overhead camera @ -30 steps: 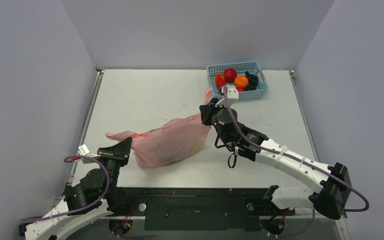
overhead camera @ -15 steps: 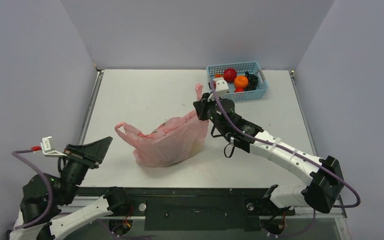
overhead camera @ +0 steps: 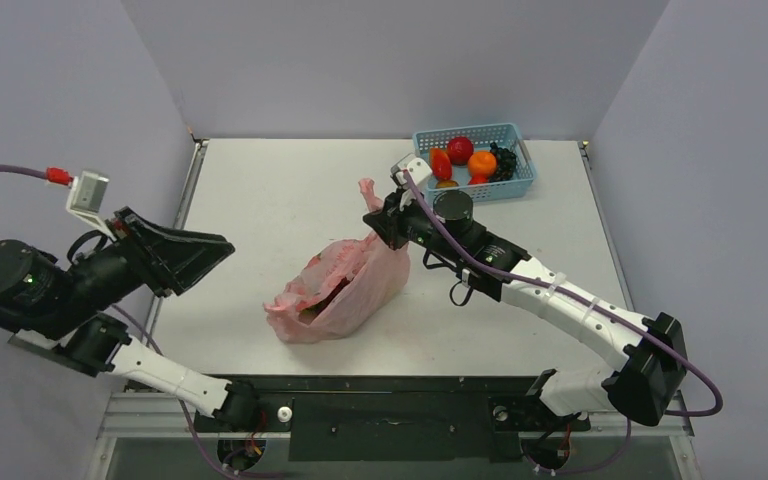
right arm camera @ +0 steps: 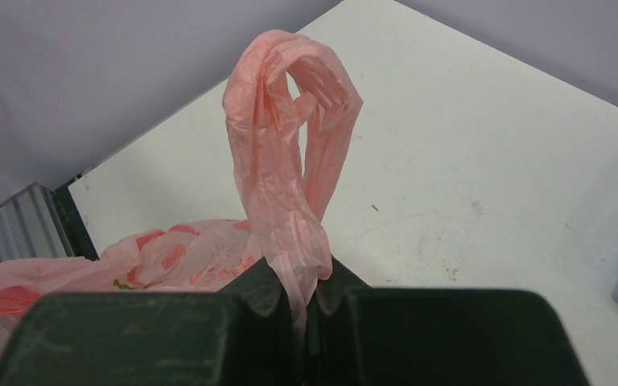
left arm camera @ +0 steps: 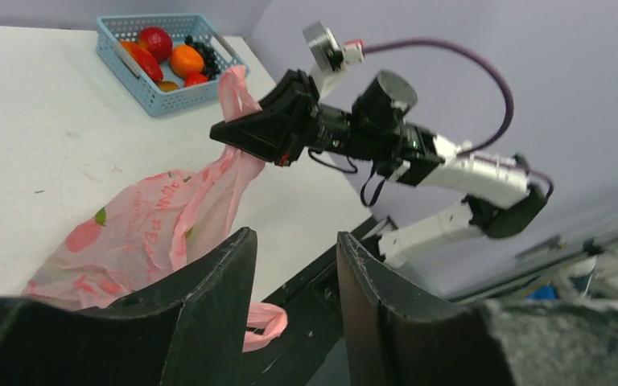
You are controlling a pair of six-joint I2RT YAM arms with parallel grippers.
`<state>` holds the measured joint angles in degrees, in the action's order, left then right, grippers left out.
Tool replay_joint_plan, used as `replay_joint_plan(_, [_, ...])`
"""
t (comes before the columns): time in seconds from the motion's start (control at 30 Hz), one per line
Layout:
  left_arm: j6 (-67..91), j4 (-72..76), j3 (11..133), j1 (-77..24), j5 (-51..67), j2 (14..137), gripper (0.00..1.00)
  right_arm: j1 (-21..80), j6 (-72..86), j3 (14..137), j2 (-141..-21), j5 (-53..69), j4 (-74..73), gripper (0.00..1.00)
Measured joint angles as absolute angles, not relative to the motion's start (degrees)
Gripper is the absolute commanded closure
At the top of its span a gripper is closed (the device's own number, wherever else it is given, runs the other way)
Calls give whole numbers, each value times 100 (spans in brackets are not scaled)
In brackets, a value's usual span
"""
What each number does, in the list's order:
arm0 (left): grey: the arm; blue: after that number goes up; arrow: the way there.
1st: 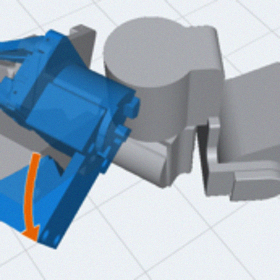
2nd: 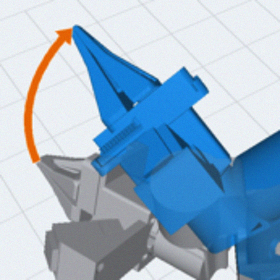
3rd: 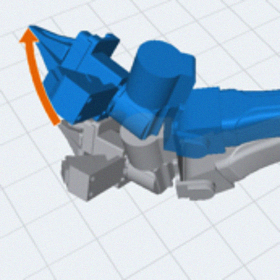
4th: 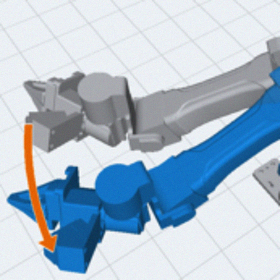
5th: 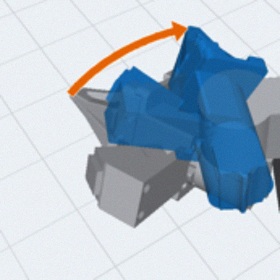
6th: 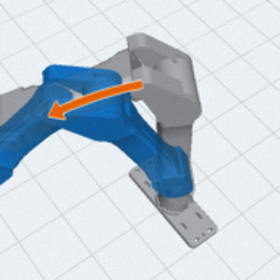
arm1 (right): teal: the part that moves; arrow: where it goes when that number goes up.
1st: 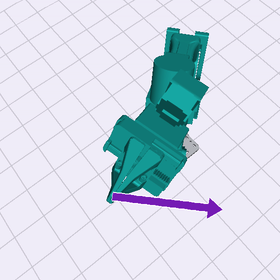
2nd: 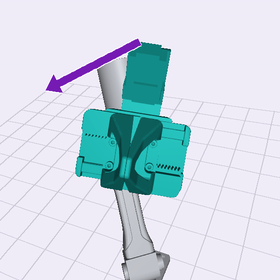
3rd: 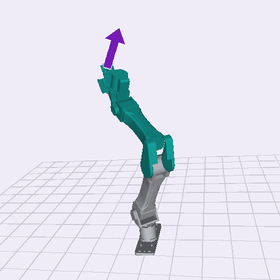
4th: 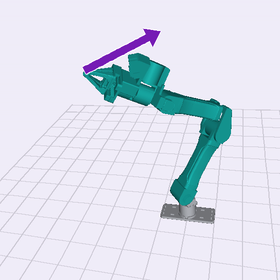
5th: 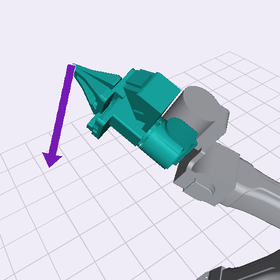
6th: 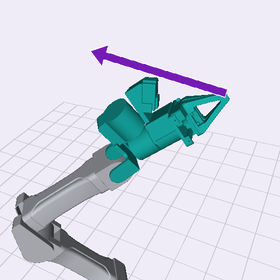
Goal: Take the fake fruits out of the plastic bag
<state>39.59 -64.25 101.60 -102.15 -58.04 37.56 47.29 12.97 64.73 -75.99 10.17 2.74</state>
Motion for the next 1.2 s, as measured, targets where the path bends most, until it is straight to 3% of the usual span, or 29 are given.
replay_joint_plan(0.2, [3518, -6936, 10064, -12119, -7568, 4080, 47, 4729, 1087, 6486, -7601, 1372, 145, 100])
replay_joint_plan(0.27, [2912, -6364, 9465, -12250, -8066, 3948, 50, 4729, 1046, 6499, -7601, 1404, 117, 100])
replay_joint_plan(0.33, [1306, -4394, 8200, -12309, -8436, 3634, 52, 4727, 1015, 6508, -7601, 1411, 106, 100])
replay_joint_plan(0.43, [-1396, -1044, 6563, -12280, -8707, 3636, 46, 4724, 1004, 6525, -7603, 1411, 80, 100])
replay_joint_plan(0.5, [-1798, -569, 6445, -12077, -8748, 3916, 42, 4722, 1007, 6525, -7609, 1415, 75, 100])
replay_joint_plan(0.67, [-1402, -873, 6923, -10562, -8685, 4783, 40, 4722, 1055, 6525, -7666, 1413, 78, 100])
replay_joint_plan(0.83, [16, -2316, 7756, -8667, -7369, 5419, 44, 4722, 1096, 6519, -7669, 1409, 78, 100])
replay_joint_plan(1.03, [1168, -3400, 8040, -6029, -4663, 5732, 44, 4672, 1098, 6490, -7666, 1415, 73, 100])
replay_joint_plan(1.2, [1551, -3820, 8036, -3424, -1334, 5743, 49, 4593, 1096, 6490, -7666, 1575, 71, 100])
